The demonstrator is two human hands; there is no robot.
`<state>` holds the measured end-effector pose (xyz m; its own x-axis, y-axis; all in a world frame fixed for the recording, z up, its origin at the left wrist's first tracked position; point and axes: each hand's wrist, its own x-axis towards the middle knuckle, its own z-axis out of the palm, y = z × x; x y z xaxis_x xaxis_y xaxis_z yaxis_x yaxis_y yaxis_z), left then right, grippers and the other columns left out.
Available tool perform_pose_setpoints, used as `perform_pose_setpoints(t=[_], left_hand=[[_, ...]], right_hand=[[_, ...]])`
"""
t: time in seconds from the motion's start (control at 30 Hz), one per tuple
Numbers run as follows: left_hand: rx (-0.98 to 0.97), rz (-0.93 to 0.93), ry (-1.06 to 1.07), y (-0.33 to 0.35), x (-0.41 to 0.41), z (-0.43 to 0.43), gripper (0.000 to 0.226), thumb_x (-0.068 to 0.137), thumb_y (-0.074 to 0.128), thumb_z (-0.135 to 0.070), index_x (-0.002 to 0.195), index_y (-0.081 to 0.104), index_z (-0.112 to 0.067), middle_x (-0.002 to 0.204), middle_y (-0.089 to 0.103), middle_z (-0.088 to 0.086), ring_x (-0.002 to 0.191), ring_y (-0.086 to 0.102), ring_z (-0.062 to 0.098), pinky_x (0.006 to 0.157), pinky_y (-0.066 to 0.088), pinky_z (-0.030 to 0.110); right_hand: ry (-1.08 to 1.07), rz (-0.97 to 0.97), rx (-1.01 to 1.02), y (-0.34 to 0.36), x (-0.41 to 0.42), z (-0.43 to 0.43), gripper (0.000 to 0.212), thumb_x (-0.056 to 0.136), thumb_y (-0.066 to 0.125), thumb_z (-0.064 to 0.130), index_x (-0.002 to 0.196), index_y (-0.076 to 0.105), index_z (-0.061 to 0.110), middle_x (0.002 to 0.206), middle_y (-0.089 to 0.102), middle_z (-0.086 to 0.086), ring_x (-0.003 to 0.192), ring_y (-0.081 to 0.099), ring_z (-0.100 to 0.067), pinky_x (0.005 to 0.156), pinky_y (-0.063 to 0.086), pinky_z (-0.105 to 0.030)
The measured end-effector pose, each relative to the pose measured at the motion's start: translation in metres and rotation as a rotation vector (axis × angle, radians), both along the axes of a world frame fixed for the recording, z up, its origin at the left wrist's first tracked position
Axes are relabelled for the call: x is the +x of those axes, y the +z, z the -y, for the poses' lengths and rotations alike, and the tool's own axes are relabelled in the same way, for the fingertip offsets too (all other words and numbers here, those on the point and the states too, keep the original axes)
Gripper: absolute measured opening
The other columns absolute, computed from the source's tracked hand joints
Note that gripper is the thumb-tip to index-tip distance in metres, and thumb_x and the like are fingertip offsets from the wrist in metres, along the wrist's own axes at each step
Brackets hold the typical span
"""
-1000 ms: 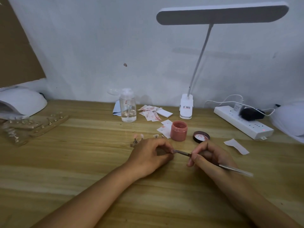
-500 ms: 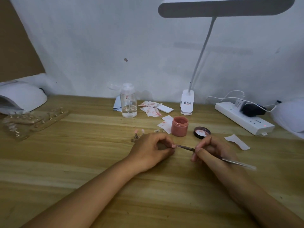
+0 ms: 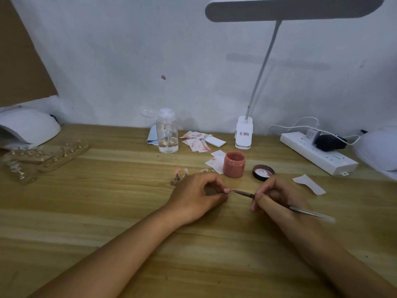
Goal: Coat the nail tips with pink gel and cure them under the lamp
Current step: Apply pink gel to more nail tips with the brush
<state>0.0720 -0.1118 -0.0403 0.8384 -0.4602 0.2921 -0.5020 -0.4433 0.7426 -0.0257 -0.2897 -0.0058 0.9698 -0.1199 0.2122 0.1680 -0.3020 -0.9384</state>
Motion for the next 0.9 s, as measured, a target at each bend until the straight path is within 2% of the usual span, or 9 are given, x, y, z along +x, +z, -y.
perform_pose_setpoints(t=[0.17, 0.4, 0.6, 0.73, 0.83, 0.9], left_hand=[[0.011, 0.007, 0.007, -0.0001, 0.0012, 0.0003, 0.015, 0.082, 0.078, -0.023, 0.079, 0.068, -0.034, 0.084, 0.071, -0.016, 0.053, 0.048, -0.018, 0.049, 0.029, 0.006], [0.011, 0.01, 0.007, -0.0001, 0.0004, 0.0002, 0.016, 0.081, 0.079, -0.023, 0.078, 0.068, -0.035, 0.08, 0.07, -0.017, 0.053, 0.048, -0.017, 0.049, 0.029, 0.007], [0.016, 0.01, 0.003, 0.0008, 0.0004, -0.0003, 0.02, 0.081, 0.079, -0.021, 0.076, 0.066, -0.035, 0.074, 0.066, -0.021, 0.054, 0.049, -0.018, 0.051, 0.03, 0.005], [-0.011, -0.01, 0.009, 0.0019, 0.0011, -0.0003, 0.02, 0.081, 0.078, -0.019, 0.077, 0.067, -0.034, 0.079, 0.069, -0.018, 0.053, 0.048, -0.018, 0.051, 0.03, 0.004], [0.0, -0.017, 0.015, 0.0016, 0.0001, -0.0002, 0.019, 0.081, 0.078, -0.02, 0.077, 0.067, -0.035, 0.08, 0.068, -0.019, 0.053, 0.048, -0.017, 0.05, 0.029, 0.007], [0.01, -0.016, 0.022, 0.0013, -0.0003, -0.0003, 0.019, 0.081, 0.079, -0.022, 0.076, 0.067, -0.036, 0.076, 0.066, -0.022, 0.053, 0.048, -0.016, 0.051, 0.029, 0.008]], right_hand=[[-0.015, 0.0, 0.011, -0.0006, -0.0004, -0.0009, 0.002, 0.089, 0.057, -0.003, 0.088, 0.056, -0.003, 0.07, 0.069, -0.014, 0.071, 0.065, -0.019, 0.067, 0.047, -0.022], [0.004, 0.007, -0.016, -0.0032, 0.0008, 0.0014, 0.003, 0.09, 0.057, -0.002, 0.088, 0.056, -0.001, 0.07, 0.07, -0.011, 0.068, 0.065, -0.012, 0.066, 0.047, -0.019], [0.005, 0.065, 0.133, -0.002, 0.0012, 0.0016, 0.009, 0.09, 0.062, 0.01, 0.094, 0.06, 0.003, 0.077, 0.072, -0.011, 0.067, 0.061, -0.007, 0.067, 0.049, -0.014], [-0.001, 0.014, 0.138, -0.003, 0.0023, 0.0041, 0.007, 0.087, 0.063, -0.001, 0.088, 0.055, 0.0, 0.076, 0.073, -0.011, 0.076, 0.066, -0.012, 0.074, 0.05, -0.023], [-0.004, 0.019, 0.105, -0.0035, 0.0025, 0.0036, 0.01, 0.089, 0.056, -0.008, 0.084, 0.047, -0.01, 0.068, 0.071, -0.014, 0.063, 0.062, -0.013, 0.059, 0.049, -0.017], [0.002, 0.011, 0.097, -0.0034, 0.0028, 0.0024, 0.013, 0.09, 0.056, -0.007, 0.084, 0.045, -0.011, 0.069, 0.072, -0.015, 0.059, 0.061, -0.01, 0.056, 0.049, -0.015]])
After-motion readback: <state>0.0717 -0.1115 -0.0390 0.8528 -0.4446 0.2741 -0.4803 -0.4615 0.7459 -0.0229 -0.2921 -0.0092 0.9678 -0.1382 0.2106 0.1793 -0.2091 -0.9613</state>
